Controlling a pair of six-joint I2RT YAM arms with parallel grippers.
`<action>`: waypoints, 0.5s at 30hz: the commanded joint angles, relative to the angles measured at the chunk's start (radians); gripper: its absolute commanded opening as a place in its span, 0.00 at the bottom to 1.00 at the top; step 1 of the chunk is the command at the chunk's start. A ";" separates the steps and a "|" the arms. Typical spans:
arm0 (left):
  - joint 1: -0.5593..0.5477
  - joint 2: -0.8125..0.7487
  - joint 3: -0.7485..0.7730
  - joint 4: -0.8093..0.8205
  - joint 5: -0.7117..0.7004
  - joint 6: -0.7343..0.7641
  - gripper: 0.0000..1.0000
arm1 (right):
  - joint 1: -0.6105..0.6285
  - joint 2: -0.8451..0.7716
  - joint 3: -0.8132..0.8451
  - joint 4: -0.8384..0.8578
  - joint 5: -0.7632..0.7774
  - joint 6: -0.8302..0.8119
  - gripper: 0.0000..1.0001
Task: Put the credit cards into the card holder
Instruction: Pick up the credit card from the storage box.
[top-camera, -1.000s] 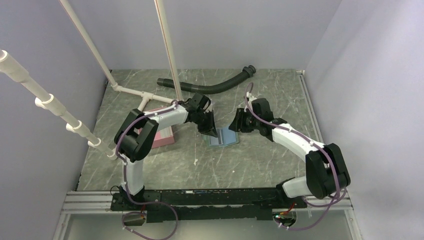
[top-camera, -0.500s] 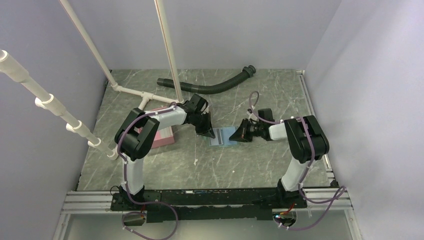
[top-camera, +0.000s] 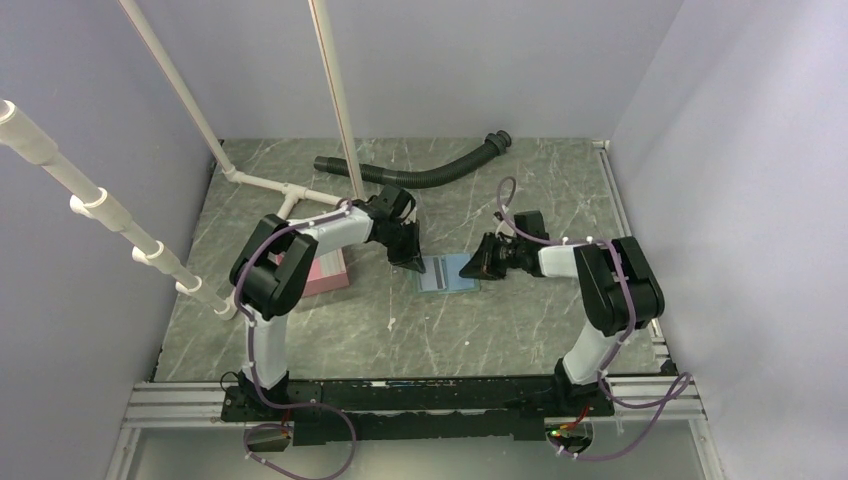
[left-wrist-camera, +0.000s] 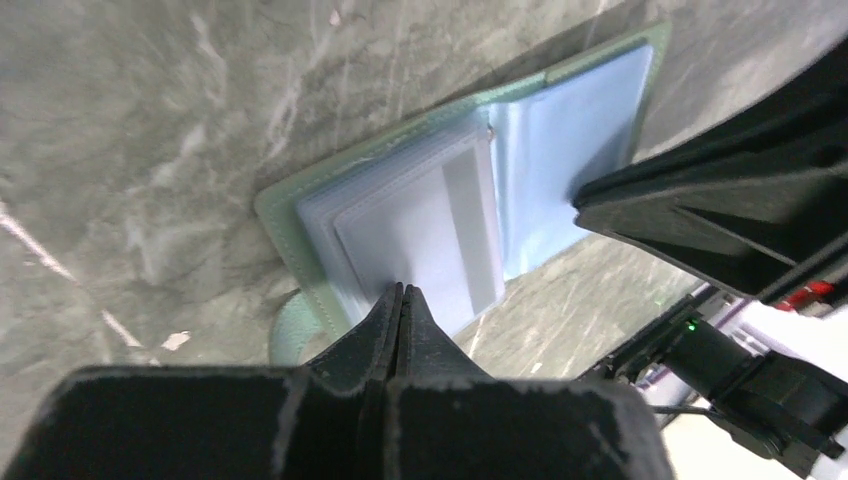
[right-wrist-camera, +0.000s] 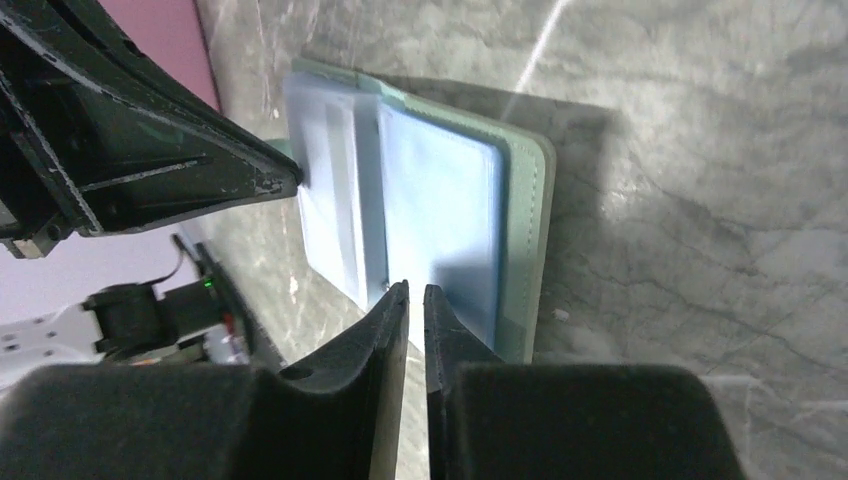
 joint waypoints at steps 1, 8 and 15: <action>0.013 0.033 0.067 -0.148 -0.134 0.097 0.02 | 0.054 -0.099 0.094 -0.214 0.161 -0.143 0.16; 0.016 -0.092 0.143 -0.239 -0.079 0.081 0.26 | 0.221 -0.259 0.167 -0.392 0.436 -0.246 0.39; 0.073 -0.327 0.129 -0.452 -0.123 0.039 0.92 | 0.246 -0.399 0.071 -0.285 0.457 -0.197 0.49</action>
